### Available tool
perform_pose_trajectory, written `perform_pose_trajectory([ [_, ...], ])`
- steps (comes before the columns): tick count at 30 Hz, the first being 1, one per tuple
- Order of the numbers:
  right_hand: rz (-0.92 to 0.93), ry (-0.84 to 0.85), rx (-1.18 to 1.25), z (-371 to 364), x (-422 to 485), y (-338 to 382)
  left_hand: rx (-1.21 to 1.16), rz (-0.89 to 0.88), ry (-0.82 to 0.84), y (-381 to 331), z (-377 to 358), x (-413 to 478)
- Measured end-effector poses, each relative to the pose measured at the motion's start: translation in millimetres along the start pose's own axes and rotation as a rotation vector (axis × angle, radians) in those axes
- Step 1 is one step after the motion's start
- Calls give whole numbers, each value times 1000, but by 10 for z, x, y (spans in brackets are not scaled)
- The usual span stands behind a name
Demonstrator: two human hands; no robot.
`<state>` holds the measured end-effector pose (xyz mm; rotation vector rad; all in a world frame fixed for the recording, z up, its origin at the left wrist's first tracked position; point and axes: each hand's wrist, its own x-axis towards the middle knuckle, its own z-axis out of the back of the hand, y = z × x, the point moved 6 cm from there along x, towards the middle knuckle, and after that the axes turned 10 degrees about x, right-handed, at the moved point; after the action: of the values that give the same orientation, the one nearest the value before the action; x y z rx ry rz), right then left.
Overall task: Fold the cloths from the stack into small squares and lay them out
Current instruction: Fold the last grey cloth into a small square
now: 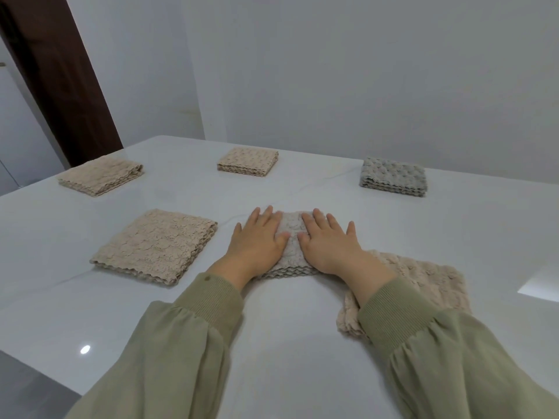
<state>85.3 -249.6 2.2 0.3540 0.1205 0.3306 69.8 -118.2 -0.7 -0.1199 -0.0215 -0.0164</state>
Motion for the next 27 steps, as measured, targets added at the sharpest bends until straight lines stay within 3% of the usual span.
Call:
perform_pose_trajectory([
  [3,32,-50,26,31,-8,12,-120,213,-188,241,114,21],
  [5,36,-48,30,30,-16,15,-50,302,-201,320,164,16],
  [10,24,-37,68,36,-23,6,-146,371,-183,372,208,53],
  [14,-25,-52,222,68,7,-19,-538,305,-256,316,292,0],
  [17,-83,-113,472,140,58,-68,-906,263,-257,276,334,-20],
  [22,-175,-210,1103,233,93,-143,-1322,190,-278,258,416,-45],
  [27,-154,-97,1432,458,-5,-67,-1623,208,-232,243,441,-60],
])
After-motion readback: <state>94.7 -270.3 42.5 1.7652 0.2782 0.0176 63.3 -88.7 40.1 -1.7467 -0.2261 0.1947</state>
